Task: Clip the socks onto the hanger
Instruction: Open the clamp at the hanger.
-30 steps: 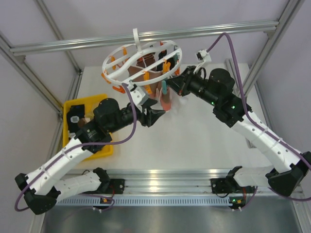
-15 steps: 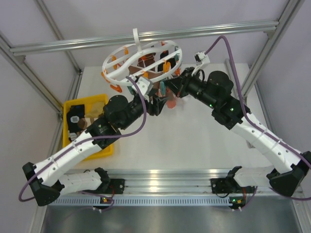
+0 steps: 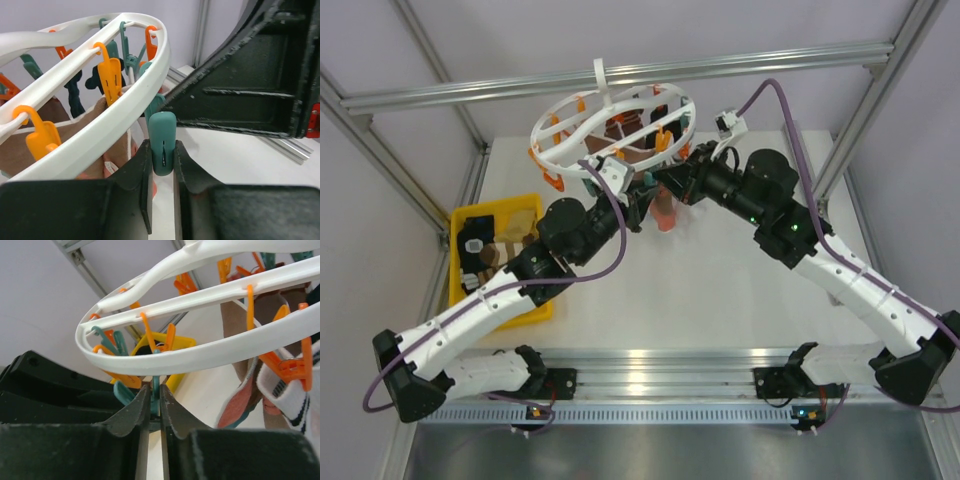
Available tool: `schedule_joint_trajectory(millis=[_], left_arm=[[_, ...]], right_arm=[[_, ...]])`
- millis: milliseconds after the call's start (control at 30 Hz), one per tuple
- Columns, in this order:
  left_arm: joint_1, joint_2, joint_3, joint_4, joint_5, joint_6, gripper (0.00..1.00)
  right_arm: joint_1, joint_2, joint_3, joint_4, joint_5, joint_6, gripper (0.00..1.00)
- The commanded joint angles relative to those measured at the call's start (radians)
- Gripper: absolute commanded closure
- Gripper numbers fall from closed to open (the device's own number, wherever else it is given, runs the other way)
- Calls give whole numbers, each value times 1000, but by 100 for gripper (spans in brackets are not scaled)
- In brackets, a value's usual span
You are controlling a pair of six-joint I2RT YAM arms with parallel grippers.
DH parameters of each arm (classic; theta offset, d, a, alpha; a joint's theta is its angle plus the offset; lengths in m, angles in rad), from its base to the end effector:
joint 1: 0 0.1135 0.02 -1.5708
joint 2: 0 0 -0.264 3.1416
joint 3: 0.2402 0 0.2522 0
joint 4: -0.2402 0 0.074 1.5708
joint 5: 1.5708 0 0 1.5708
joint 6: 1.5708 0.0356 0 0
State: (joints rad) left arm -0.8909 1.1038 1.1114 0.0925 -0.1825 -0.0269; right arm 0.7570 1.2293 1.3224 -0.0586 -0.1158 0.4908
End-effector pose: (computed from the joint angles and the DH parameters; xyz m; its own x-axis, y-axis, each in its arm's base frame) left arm 0.1648 -0.1935 0.4220 0.0453 -0.0981 -0.9941 0.6527 0.7563 -0.0449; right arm 0.2001 0.1947 0.4485 -0.3390 0.3238 -0.8833 -0.6875 0.5557 0.4675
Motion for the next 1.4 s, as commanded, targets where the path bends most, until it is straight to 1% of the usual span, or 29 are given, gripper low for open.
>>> schedule_joint_trajectory(millis=[0, 67, 100, 200, 300, 333, 433, 567, 733, 800, 867, 967, 1133, 1367], left_arm=[[-6, -38, -50, 141, 57, 59, 94], [-8, -54, -90, 164, 75, 80, 99], [-6, -58, -102, 180, 74, 97, 100], [-8, -68, -131, 205, 80, 128, 100], [-8, -74, -154, 228, 92, 146, 100], [-6, -78, -166, 246, 100, 151, 100], [-6, -75, -183, 276, 121, 159, 100], [-8, -74, -200, 306, 135, 153, 100], [-6, -78, -206, 323, 152, 156, 100], [-6, -79, -208, 325, 156, 159, 100], [-5, -82, -209, 326, 166, 160, 100], [-5, -84, -216, 326, 175, 157, 100], [-6, -85, -220, 323, 178, 154, 100], [-6, -78, -219, 319, 225, 154, 100]], right_arm=[[27, -40, 1, -3, -100, -37, 86], [19, -44, 9, -21, -117, -53, 77], [16, -48, 14, -27, -123, -76, 67], [-8, -63, 20, -49, -156, -112, 58], [-39, -88, 9, -46, -189, -135, 52], [-59, -90, -2, -38, -226, -133, 50], [-77, -87, -17, 25, -323, -110, 44], [-84, -41, -19, 101, -387, -72, 33], [-84, 2, -25, 138, -395, -44, 28], [-84, 6, -46, 189, -390, -37, 25], [-84, 6, -63, 239, -381, -29, 25], [-85, 10, -78, 259, -361, -23, 25], [-85, 7, -106, 322, -309, -20, 28], [-82, 18, -109, 332, -282, -35, 38]])
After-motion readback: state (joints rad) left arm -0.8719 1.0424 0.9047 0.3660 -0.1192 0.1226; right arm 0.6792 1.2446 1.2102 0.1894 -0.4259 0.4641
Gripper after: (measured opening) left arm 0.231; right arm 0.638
